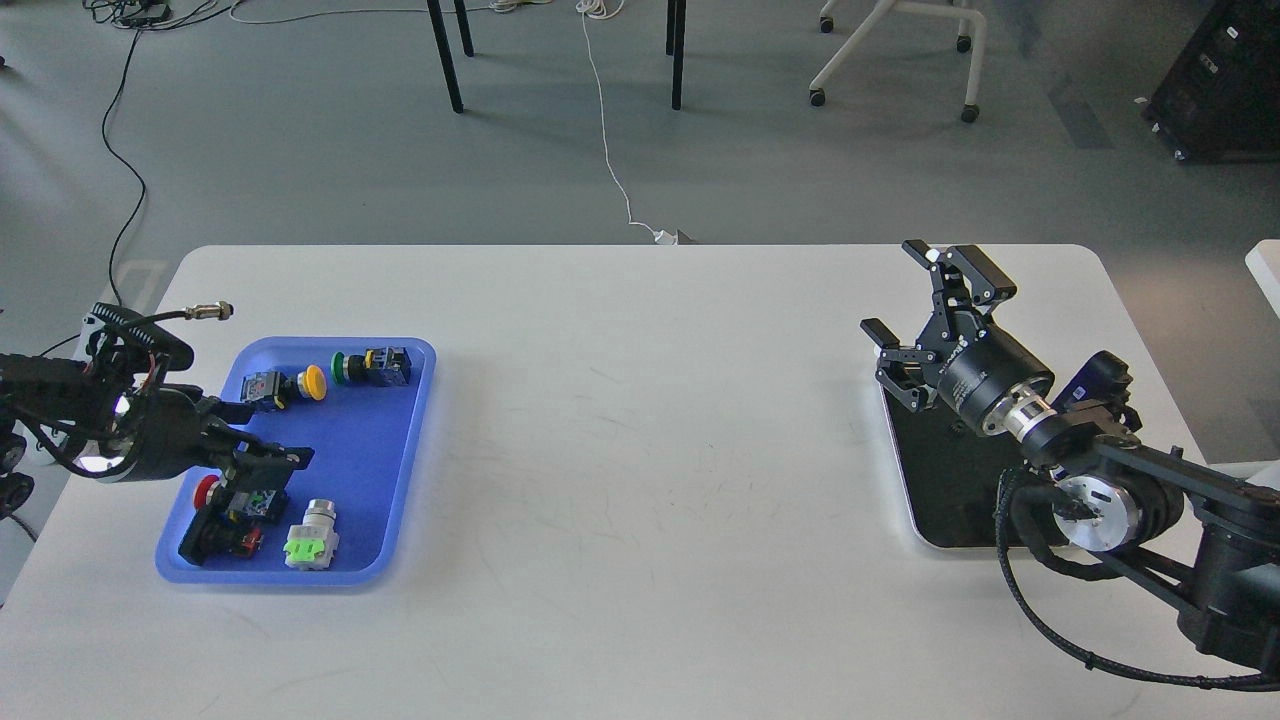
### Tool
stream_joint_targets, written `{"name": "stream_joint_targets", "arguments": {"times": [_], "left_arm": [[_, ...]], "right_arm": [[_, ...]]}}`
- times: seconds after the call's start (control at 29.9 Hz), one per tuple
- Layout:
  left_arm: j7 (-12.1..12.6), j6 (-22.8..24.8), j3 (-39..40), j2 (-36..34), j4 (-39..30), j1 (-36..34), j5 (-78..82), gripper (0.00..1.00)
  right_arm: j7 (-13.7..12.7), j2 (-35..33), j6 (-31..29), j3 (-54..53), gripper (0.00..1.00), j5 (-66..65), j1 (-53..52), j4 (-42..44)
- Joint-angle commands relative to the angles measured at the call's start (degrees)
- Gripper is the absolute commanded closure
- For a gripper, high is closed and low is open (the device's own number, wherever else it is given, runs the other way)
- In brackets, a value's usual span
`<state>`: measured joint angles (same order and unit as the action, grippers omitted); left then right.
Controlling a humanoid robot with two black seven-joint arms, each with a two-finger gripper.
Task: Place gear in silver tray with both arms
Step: 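Grasp a second black gear in the blue tray with the left gripper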
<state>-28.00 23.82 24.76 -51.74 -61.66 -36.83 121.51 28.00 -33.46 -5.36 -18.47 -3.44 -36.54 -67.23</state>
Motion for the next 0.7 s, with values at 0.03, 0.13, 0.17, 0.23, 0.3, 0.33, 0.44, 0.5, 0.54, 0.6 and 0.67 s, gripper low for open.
{"name": "stream_joint_targets", "arguments": {"times": [0.03,0.13,0.17,0.23,0.3,0.33,0.44,0.5,0.54,0.6,0.67], "left_arm": [[0.00,0.00,-2.08,1.73,4.00,-0.88,2.15,0.16],[0.00,-0.09,-2.44,3.31,6.54,-1.49,2.16,0.18],[0.00,-0.09,-2.44,3.75,7.25,-1.75,2.16,0.19],[0.00,-0.09,-2.44,4.36,8.40,-1.76,2.16,0.21],[0.00,-0.09,-2.44,4.89,8.75,-1.84,2.33,0.23],[0.00,-0.09,-2.44,5.07,8.84,-1.84,2.33,0.24],[0.00,-0.09,-3.31,5.24,9.28,-1.84,2.33,0.30],[0.00,-0.09,-4.19,5.33,9.72,-2.37,2.33,0.36],[0.00,-0.18,-4.63,5.33,10.07,-2.72,2.33,0.37],[0.00,-0.27,-5.33,5.33,10.60,-2.90,2.33,0.42],[0.00,-0.27,-5.42,5.42,10.86,-2.99,2.33,0.47]], "right_arm": [[0.00,-0.02,0.00,0.01,0.03,-0.07,-0.02,0.00],[0.00,-0.11,0.00,0.01,0.03,-0.07,-0.02,0.00],[0.00,-0.11,0.00,0.01,0.03,-0.07,-0.02,0.00],[0.00,-0.11,0.00,0.01,0.03,-0.07,-0.02,0.00],[0.00,-0.20,0.00,0.01,0.03,-0.07,-0.02,0.00],[0.00,-0.29,0.00,0.01,0.03,-0.07,-0.02,-0.09],[0.00,-0.29,0.00,0.01,0.03,-0.07,0.07,-0.09],[0.00,-0.29,0.00,0.01,0.03,-0.07,0.07,-0.09],[0.00,-0.29,0.00,0.01,0.03,-0.07,0.07,-0.09],[0.00,-0.29,0.00,0.01,0.03,-0.07,0.07,-0.09],[0.00,-0.37,0.00,0.01,0.03,-0.07,0.07,-0.09]]}}
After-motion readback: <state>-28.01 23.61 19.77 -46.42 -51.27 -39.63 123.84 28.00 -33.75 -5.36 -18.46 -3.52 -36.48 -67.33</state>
